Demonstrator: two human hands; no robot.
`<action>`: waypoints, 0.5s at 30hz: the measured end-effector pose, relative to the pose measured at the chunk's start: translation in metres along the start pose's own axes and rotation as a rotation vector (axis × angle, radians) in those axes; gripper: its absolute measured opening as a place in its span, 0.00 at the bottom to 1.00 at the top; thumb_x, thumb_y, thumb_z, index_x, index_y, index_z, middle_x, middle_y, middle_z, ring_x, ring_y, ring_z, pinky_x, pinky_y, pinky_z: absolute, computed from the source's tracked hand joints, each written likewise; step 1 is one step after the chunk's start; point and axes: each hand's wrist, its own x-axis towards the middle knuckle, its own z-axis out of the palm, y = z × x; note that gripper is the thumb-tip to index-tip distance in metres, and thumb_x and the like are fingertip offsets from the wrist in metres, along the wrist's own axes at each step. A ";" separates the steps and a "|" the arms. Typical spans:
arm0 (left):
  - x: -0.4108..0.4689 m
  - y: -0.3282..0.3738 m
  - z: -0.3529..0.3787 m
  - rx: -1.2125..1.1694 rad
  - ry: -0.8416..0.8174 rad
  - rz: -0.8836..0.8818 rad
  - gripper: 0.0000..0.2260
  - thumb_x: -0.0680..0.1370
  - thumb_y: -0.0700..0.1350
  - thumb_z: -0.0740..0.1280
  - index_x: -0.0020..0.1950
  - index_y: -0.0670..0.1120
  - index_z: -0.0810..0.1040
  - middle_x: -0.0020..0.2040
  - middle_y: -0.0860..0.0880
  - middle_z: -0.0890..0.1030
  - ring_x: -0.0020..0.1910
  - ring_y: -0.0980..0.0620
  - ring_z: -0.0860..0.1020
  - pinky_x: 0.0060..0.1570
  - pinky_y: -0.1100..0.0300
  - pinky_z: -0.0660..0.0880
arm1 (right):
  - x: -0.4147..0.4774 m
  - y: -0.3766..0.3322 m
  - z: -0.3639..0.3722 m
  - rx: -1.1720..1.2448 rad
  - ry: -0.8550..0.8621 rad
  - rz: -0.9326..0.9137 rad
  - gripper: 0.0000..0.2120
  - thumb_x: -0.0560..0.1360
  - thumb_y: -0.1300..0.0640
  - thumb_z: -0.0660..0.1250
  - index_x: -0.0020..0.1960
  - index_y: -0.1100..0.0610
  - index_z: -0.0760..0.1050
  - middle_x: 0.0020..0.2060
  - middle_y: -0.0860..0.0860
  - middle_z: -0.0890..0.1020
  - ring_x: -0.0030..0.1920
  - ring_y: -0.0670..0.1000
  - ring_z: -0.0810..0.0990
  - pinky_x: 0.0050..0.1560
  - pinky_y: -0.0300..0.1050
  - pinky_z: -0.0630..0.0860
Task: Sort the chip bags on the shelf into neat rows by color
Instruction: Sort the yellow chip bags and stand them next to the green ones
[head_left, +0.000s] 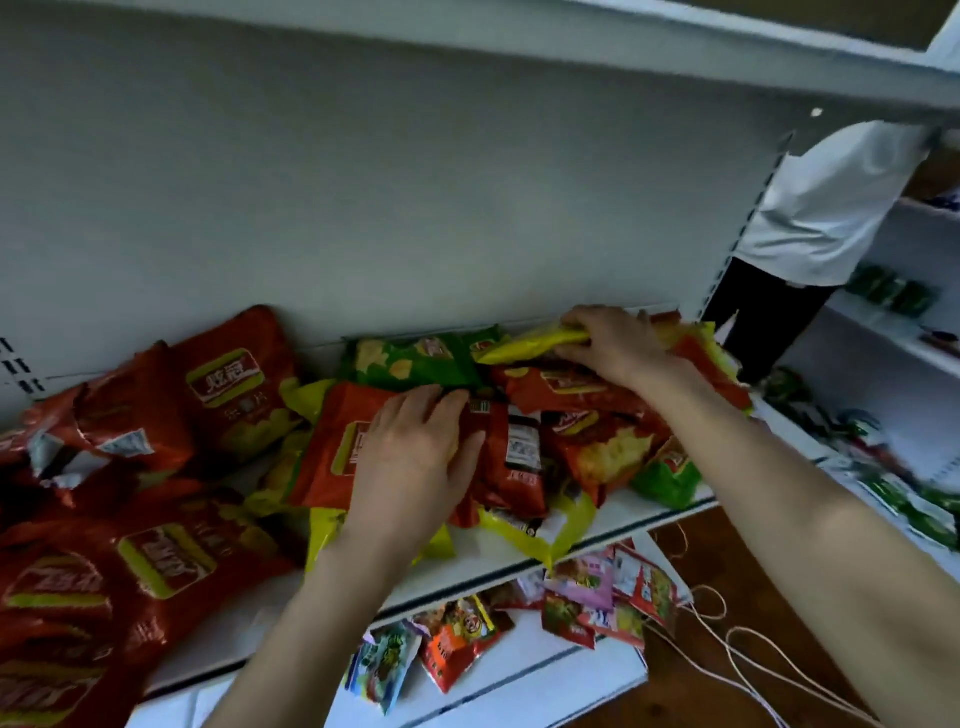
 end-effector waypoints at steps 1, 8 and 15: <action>0.000 0.005 0.003 -0.019 0.012 -0.047 0.21 0.75 0.52 0.59 0.56 0.38 0.80 0.51 0.38 0.81 0.48 0.36 0.80 0.45 0.47 0.78 | 0.003 0.004 -0.001 0.049 0.034 -0.042 0.19 0.75 0.47 0.64 0.63 0.54 0.72 0.62 0.53 0.76 0.64 0.56 0.71 0.69 0.61 0.55; 0.025 0.030 -0.009 -0.051 0.217 -0.212 0.31 0.71 0.50 0.74 0.69 0.37 0.69 0.64 0.35 0.73 0.62 0.34 0.73 0.54 0.45 0.74 | -0.011 -0.009 -0.042 0.279 0.198 -0.543 0.12 0.74 0.54 0.68 0.53 0.60 0.78 0.48 0.55 0.81 0.49 0.54 0.77 0.47 0.46 0.69; 0.015 0.037 -0.031 -0.058 0.157 -0.296 0.23 0.73 0.55 0.67 0.60 0.41 0.75 0.50 0.40 0.80 0.48 0.36 0.79 0.41 0.48 0.75 | -0.047 -0.056 -0.051 0.698 0.166 -0.676 0.13 0.70 0.54 0.71 0.52 0.59 0.76 0.44 0.46 0.79 0.46 0.40 0.74 0.44 0.27 0.67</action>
